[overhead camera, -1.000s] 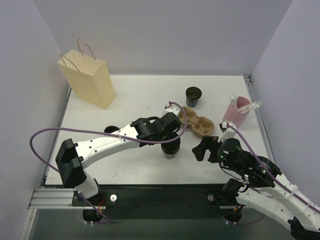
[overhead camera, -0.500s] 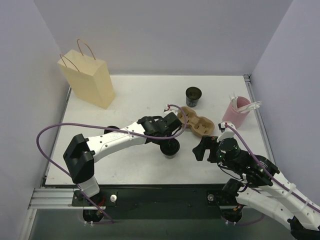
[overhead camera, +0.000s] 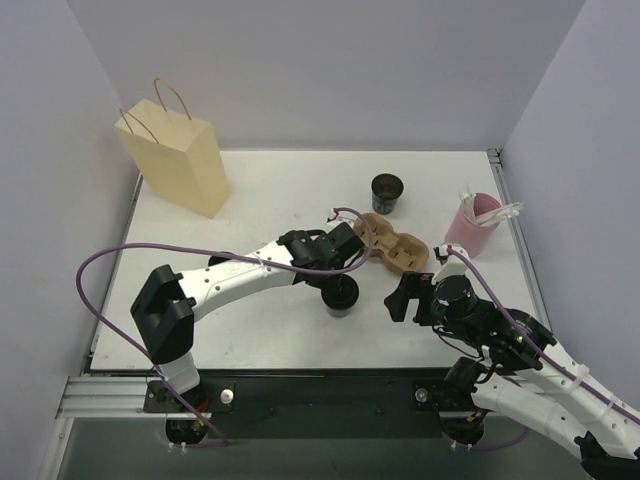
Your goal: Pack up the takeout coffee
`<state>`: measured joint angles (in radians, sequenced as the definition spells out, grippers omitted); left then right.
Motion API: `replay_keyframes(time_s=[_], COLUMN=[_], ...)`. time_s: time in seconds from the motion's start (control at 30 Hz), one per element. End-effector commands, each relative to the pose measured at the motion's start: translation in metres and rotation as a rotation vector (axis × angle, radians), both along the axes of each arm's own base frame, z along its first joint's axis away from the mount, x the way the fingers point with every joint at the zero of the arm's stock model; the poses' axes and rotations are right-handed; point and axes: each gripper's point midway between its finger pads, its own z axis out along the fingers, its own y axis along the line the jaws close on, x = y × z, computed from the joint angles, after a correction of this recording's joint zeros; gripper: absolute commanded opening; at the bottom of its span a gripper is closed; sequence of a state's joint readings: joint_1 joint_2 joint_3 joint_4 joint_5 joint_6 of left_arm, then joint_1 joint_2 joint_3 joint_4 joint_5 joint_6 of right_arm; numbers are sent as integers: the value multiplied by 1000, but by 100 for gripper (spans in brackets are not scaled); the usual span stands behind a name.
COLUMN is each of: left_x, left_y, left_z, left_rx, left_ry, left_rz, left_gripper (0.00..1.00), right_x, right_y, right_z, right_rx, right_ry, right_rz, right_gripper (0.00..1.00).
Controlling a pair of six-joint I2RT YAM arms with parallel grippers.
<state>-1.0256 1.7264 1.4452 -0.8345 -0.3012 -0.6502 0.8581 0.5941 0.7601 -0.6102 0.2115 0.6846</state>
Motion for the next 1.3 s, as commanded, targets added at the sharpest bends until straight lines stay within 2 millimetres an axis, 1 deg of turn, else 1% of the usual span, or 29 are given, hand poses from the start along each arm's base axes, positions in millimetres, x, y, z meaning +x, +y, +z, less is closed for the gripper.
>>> replay_keyframes(time_s=[0.0, 0.07, 0.1, 0.13, 0.23, 0.27, 0.3, 0.4, 0.5, 0.57, 0.6, 0.63, 0.67, 0.7, 0.73, 0.77, 0.8, 0.83, 0.87, 0.9, 0.93, 0.97, 1.0, 1.03, 1.07, 1.1, 1.13, 1.23, 1.27], left_x=[8, 8, 8, 8, 8, 8, 8, 10, 13, 15, 18, 19, 18, 22, 20, 14, 19, 17, 12, 11, 12, 9, 5, 3, 0, -3, -5, -11, -11], left_y=[-11, -9, -9, -9, -9, -9, -10, -11, -12, -5, -3, 2, 10, 14, 19, 26, 26, 30, 31, 34, 43, 44, 46, 51, 52, 53, 57, 61, 61], left_z=[13, 11, 12, 12, 20, 24, 28, 41, 54, 59, 60, 64, 57, 56, 64, 49, 53, 63, 61, 52, 61, 63, 55, 66, 68, 62, 71, 71, 74], left_rx=[-36, -25, -26, -25, -44, -53, -63, -103, -153, -173, -183, -195, -185, -201, -232, -222, -262, -310, -340, -359, -403, -432, -453, -491, -508, -515, -542, -570, -586], left_ry=[-12, -8, -10, -10, -22, -27, -31, -52, -72, -80, -85, -92, -85, -93, -106, -81, -100, -122, -110, -116, -145, -152, -153, -182, -195, -197, -221, -242, -253], left_rz=[16, 16, 18, 20, 22, 22, 22, 25, 36, 56, 69, 80, 93, 109, 109, 105, 100, 94, 72, 59, 65, 49, 21, 9, -3, -24, -31, -51, -60], left_gripper=[4, 8, 15, 18, 27, 30, 35, 40, 44, 45, 45, 45, 45, 46, 47, 47, 48, 48, 51, 52, 53, 57, 58, 60, 62, 68, 72, 80, 82], right_x=[2, 2, 2, 2, 4, 3, 4, 9, 13, 16, 18, 20, 22, 24, 24, 27, 31, 29, 36, 39, 40, 42, 50, 52, 49, 55, 55, 59, 60], right_y=[-3, -3, -3, -2, 5, 6, 8, 17, 30, 36, 45, 48, 51, 59, 62, 64, 68, 74, 71, 74, 76, 75, 70, 69, 73, 71, 73, 76, 78], right_z=[-6, -7, -8, -8, -9, -12, -13, -12, -4, -1, 0, -1, -1, -1, -2, -2, -5, -6, -9, -15, -17, -21, -27, -31, -31, -33, -33, -33, -33], right_rx=[-19, -19, -21, -19, 4, 3, 6, 20, 46, 55, 70, 70, 68, 73, 73, 78, 76, 96, 99, 94, 104, 105, 104, 106, 132, 143, 151, 168, 174], right_ry=[11, 11, 14, 15, 12, 18, 17, 0, -19, -28, -28, -22, -16, 1, 13, 26, 34, 56, 68, 90, 113, 132, 156, 166, 187, 190, 193, 210, 221], right_rz=[-23, -25, -26, -25, -10, -1, 2, 24, 66, 87, 109, 119, 131, 156, 168, 177, 191, 224, 207, 224, 241, 241, 219, 222, 255, 247, 267, 294, 305], right_gripper=[87, 87, 87, 87, 87, 87, 87, 87, 87, 88, 88, 88, 88, 88, 88, 88, 88, 88, 88, 88, 87, 87, 87, 87, 86, 86, 86, 86, 86])
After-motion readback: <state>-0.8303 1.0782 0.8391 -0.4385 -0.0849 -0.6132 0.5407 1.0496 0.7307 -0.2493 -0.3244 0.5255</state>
